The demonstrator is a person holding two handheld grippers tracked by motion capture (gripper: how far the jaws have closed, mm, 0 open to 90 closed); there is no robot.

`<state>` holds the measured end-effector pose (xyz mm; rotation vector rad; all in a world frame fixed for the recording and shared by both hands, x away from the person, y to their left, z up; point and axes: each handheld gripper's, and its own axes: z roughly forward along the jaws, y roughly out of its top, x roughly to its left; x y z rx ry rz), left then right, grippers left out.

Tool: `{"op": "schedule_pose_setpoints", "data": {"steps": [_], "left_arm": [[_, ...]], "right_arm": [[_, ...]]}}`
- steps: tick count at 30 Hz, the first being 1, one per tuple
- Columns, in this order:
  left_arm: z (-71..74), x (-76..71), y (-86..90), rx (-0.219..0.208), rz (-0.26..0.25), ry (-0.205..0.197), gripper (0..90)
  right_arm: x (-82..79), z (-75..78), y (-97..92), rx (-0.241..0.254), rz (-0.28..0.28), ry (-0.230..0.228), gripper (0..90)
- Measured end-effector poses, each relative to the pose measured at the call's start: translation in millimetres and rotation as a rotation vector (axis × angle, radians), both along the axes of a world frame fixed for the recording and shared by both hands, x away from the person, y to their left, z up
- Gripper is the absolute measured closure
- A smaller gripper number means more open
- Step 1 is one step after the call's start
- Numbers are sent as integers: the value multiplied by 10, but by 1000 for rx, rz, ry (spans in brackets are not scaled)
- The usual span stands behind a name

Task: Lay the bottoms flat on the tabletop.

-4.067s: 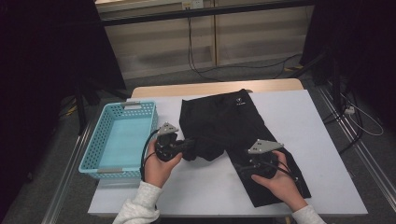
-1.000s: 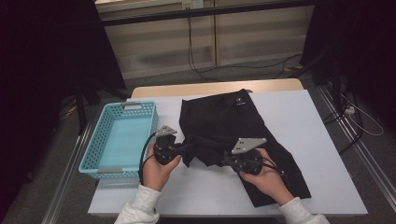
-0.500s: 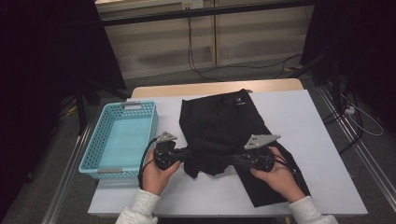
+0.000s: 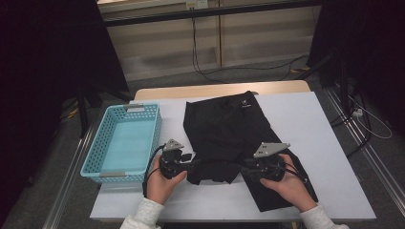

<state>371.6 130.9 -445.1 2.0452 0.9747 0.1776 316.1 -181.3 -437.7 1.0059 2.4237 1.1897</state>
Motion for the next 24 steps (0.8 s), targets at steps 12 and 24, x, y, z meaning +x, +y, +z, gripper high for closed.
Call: {"op": "schedule_pose_setpoints", "data": {"steps": [12, 24], "left_arm": [[-18, 11, 9, 22, 20, -9, 293], [-16, 5, 50, 11, 32, -2, 235]], "right_arm": [[-59, 73, 364, 3, 65, -41, 369], [46, -129, 726, -38, 83, -33, 478]]}}
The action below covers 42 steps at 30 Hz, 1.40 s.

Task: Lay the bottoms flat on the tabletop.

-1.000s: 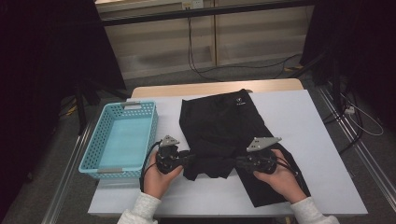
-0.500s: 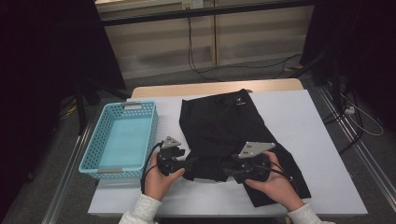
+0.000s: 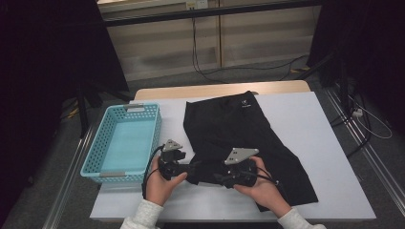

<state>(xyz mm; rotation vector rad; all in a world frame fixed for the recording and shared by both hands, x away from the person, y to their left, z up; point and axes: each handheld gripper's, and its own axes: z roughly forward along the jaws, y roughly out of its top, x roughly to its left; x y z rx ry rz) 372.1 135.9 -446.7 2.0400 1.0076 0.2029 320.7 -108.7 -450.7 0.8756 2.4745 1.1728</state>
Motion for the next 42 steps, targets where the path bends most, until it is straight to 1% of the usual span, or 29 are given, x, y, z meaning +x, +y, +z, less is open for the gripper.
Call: {"op": "schedule_pose_setpoints", "data": {"steps": [1, 2, 3, 4, 5, 6, 7, 8, 9, 12, 13, 14, 15, 16, 17, 18, 19, 24, 25, 27, 28, 30, 31, 33, 34, 35, 38, 40, 42], "left_arm": [[0, -2, 6, -4, 0, -2, 233], [0, -2, 6, -4, 0, -2, 232], [-1, 2, 18, -7, -3, 4, 232], [-5, 4, 21, -4, -3, 1, 233], [-5, 4, 21, -4, -3, 1, 232], [-8, 5, 21, -4, -1, -2, 232], [-11, 7, 21, -4, -1, -2, 233], [-12, 6, 19, -3, -2, 0, 233], [-12, 2, 13, -4, -3, 4, 233], [-6, -2, 5, -8, 1, -2, 232], [-5, -2, 5, -8, 4, -5, 233], [-6, -2, 3, -8, 5, -5, 233], [-9, 3, 2, -6, 2, -2, 232], [-21, 4, -11, -3, 4, -2, 232], [-21, 4, -11, -3, 4, -2, 232], [-26, 5, -17, -3, 5, -2, 232], [-30, 3, -24, 2, 2, 0, 232], [-27, 4, 0, 6, 7, -2, 232], [-29, 2, 9, 3, 10, -4, 232], [-31, -4, 9, -3, 15, 2, 232], [-30, -2, 19, 6, 9, 3, 232], [-32, -3, 27, 8, 10, 3, 232], [-34, -4, 30, 6, 14, 0, 232], [-34, -6, 43, 1, 22, -4, 233], [-30, -3, 53, 11, 18, -5, 234], [-33, 2, 56, 7, 18, -7, 234], [-32, 3, 44, 1, 23, -5, 236], [-34, 14, 36, -4, 20, -2, 237], [-34, 25, 28, -9, 24, -2, 238]], "right_arm": [[-2, -82, 9, -38, 3, 14, 562], [-2, -82, 9, -38, 3, 14, 562], [-5, -111, -23, -33, 8, 24, 746], [-5, -98, -57, -17, 7, 24, 819], [-5, -98, -57, -17, 7, 24, 819], [-8, -77, -88, -2, 3, 17, 848], [-21, -35, -151, 22, -9, 12, 856], [-21, -35, -151, 22, -9, 12, 856], [-47, 4, -241, 43, -16, 23, 855], [-83, 21, -340, 34, -25, 23, 835], [-116, 19, -424, 20, -44, 27, 769], [-116, 19, -424, 20, -44, 27, 769], [-131, 24, -448, 6, -51, 21, 705], [-151, 60, -470, 19, -66, 1, 618], [-158, 92, -467, 20, -66, -16, 591], [-158, 92, -467, 20, -66, -16, 591], [-163, 153, -433, 32, -62, -46, 546], [-138, 191, -300, 33, -29, -75, 515], [-116, 157, -212, 17, -11, -66, 524], [-104, 128, -163, 9, 1, -59, 544], [-93, 92, -114, -2, 16, -51, 551], [-79, 2, 6, -50, 38, -32, 628], [-79, 2, 6, -50, 38, -32, 628], [-60, -65, 34, -66, 56, -7, 733], [-48, -110, 32, -79, 59, 10, 789], [-41, -121, 4, -58, 61, 13, 868], [-39, -106, -24, -55, 50, 17, 876], [-48, -68, -72, -20, 46, 13, 873], [-63, 5, -157, 34, 29, 21, 870]]}}
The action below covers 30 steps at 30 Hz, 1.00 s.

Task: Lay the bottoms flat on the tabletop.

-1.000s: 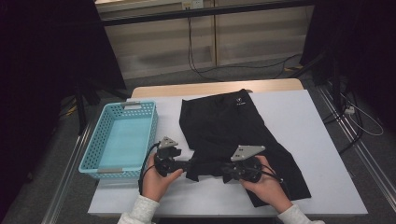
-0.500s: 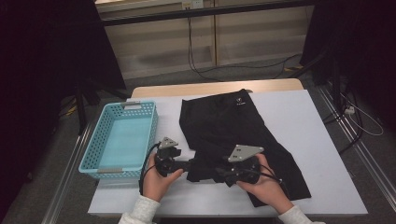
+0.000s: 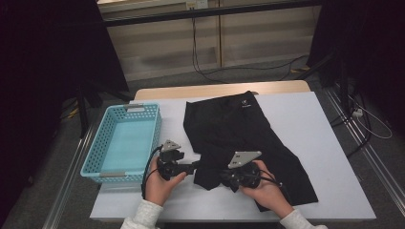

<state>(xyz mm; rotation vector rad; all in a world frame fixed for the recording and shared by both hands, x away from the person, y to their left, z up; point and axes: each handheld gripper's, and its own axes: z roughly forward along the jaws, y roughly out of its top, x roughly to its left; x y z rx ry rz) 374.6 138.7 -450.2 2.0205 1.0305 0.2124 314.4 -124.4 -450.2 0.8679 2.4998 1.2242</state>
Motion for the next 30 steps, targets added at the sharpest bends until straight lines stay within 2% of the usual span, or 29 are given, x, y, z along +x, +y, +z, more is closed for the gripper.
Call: {"op": "schedule_pose_setpoints", "data": {"steps": [1, 2, 3, 4, 5, 6, 7, 8, 9, 12, 15, 18, 20, 24, 26, 28, 29, 30], "left_arm": [[-7, 18, -5, 5, -3, -4, 240], [-7, 18, -5, 5, -3, -4, 240], [-13, 32, -11, 1, -8, 3, 241], [-13, 32, -11, 1, -8, 3, 242], [-18, 38, -26, -1, -4, 5, 243], [-18, 38, -26, -1, -4, 5, 248], [-18, 56, -36, 2, -10, 3, 252], [-18, 56, -36, 2, -10, 3, 252], [-17, 73, -52, -2, -6, 0, 263], [-18, 90, -70, -3, -9, -4, 278], [-35, 106, -111, 4, -24, -5, 342], [-64, 118, -170, -6, -53, 10, 386], [-87, 130, -197, 5, -50, 12, 392], [-120, 154, -239, -3, -38, 4, 400], [-145, 166, -297, 12, -43, 10, 417], [-160, 174, -375, 38, -41, -9, 520], [-160, 174, -375, 38, -41, -9, 562], [-145, 182, -416, 46, -47, 8, 606]], "right_arm": [[-17, 89, -116, 37, -21, -7, 870], [-17, 89, -116, 37, -21, -7, 870], [-27, 162, -262, 64, -56, -21, 872], [-27, 162, -262, 64, -56, -21, 872], [-40, 198, -414, 94, -84, -20, 870], [-40, 198, -414, 94, -84, -20, 870], [-67, 197, -533, 88, -112, -26, 869], [-67, 197, -533, 88, -112, -26, 869], [-101, 169, -618, 97, -132, -15, 869], [-133, 138, -683, 94, -147, -10, 866], [-156, 91, -770, 89, -172, 6, 864], [-156, 75, -770, 87, -176, 6, 863], [-154, 68, -752, 84, -172, 6, 864], [-159, 43, -727, 75, -164, 11, 861], [-163, 37, -721, 73, -161, 12, 859], [-179, 29, -708, 69, -157, 13, 856], [-186, 29, -706, 68, -157, 14, 856], [-191, 30, -704, 69, -158, 13, 859]]}}
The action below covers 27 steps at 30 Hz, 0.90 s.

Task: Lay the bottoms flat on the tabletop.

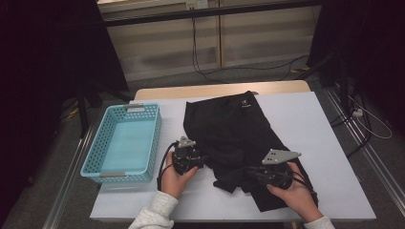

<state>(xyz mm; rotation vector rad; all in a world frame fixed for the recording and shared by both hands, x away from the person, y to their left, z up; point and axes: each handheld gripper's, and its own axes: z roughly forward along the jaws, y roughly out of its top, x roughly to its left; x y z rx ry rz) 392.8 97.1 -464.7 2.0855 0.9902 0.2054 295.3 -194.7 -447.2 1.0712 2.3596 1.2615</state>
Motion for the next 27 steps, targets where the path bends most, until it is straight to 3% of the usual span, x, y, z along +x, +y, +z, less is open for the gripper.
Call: {"op": "schedule_pose_setpoints", "data": {"steps": [5, 9, 12, 19, 22, 24, 27], "left_arm": [[-9, 0, -59, -5, -3, 13, 883], [55, 13, -16, -21, 9, 35, 892], [249, 33, 188, -32, 42, 23, 895], [426, 84, 413, -24, 87, 9, 895], [420, 174, 369, -10, 78, 10, 895], [402, 279, 294, -7, 86, -5, 894], [369, 340, 237, -15, 83, -5, 892]], "right_arm": [[-10, -8, 17, -1, 4, 2, 862], [-22, 12, 40, 13, 14, 4, 866], [-31, 44, 83, 48, 39, 7, 872], [-17, 61, 238, 71, 85, 12, 856], [19, 33, 244, 44, 65, 11, 846], [55, 6, 185, 8, 14, 5, 774], [56, 7, 158, -32, -10, -8, 716]]}}
